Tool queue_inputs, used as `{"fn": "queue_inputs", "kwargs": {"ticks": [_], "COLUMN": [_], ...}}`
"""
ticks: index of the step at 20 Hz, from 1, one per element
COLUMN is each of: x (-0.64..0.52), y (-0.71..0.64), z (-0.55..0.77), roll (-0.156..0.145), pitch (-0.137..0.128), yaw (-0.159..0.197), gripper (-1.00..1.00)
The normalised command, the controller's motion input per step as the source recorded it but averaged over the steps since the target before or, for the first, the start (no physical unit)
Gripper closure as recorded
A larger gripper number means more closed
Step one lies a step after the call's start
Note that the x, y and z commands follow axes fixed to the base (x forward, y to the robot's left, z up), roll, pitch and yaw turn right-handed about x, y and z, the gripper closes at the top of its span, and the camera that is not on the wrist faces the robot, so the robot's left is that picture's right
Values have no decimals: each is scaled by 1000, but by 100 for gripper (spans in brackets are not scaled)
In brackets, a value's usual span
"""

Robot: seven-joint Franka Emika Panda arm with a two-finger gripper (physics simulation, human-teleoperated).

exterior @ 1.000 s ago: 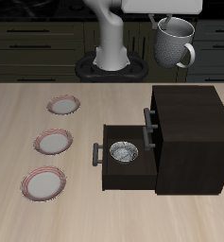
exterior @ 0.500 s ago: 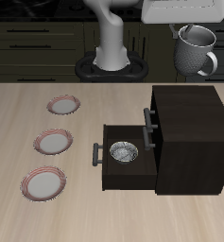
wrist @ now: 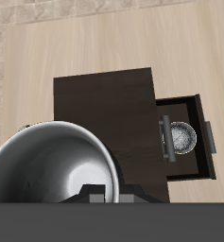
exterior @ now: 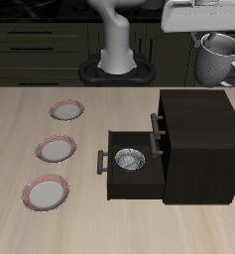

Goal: Place the porcelain mug on top of the cabinet

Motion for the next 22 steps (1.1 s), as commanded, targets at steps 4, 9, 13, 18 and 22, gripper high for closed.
{"fn": "queue_inputs", "kwargs": {"ticks": [4,9,13,18,22], "x": [176,159,177,83,57], "y": [96,67,-56,-63,-113], "z": [-217,-262,-186,-240,-159], "roll": [13,12,-18,-29,-47], "pitch": [1,11,-3,28,29], "yaw": [40,30,17,0,-34], "gripper": [100,100,100,100,-100]}}
